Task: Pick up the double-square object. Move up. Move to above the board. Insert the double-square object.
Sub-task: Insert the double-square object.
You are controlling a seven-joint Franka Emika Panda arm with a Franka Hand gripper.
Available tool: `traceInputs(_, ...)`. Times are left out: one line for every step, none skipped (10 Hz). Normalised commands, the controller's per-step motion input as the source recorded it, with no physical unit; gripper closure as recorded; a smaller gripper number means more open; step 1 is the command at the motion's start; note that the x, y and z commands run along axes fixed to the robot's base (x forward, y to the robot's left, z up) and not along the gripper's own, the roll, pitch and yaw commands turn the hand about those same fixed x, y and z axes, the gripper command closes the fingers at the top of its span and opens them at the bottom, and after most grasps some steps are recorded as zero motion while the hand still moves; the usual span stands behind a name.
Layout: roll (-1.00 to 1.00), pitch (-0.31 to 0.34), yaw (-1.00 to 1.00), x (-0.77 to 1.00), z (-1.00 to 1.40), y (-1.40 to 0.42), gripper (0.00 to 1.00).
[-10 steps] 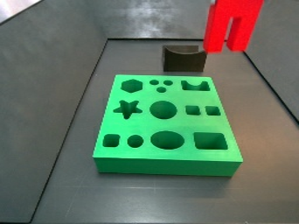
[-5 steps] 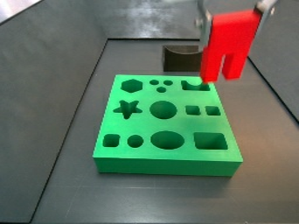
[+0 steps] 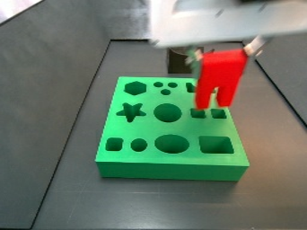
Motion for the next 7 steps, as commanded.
traceInputs(-0.01,-0.026,-0.08,-0.45,-0.59,-0.09,1.0)
traceInputs(-0.06,-0.079,0.0,-0.15,-0.35,-0.06,1.0)
traceInputs(-0.02,0.0,0.0,0.0,0.0,0.0,1.0)
traceInputs(0.0,-0.019,0.0,0.07,-0.15,-0.1,1.0)
traceInputs(0.0,0.0,0.0,0.41,-0.26,-0.13,1.0)
traceInputs(0.01,0.089,0.0,0.6,-0.29,-0.06,1.0)
traceInputs(0.06,0.093,0.0,0.41,-0.27,0.0,1.0)
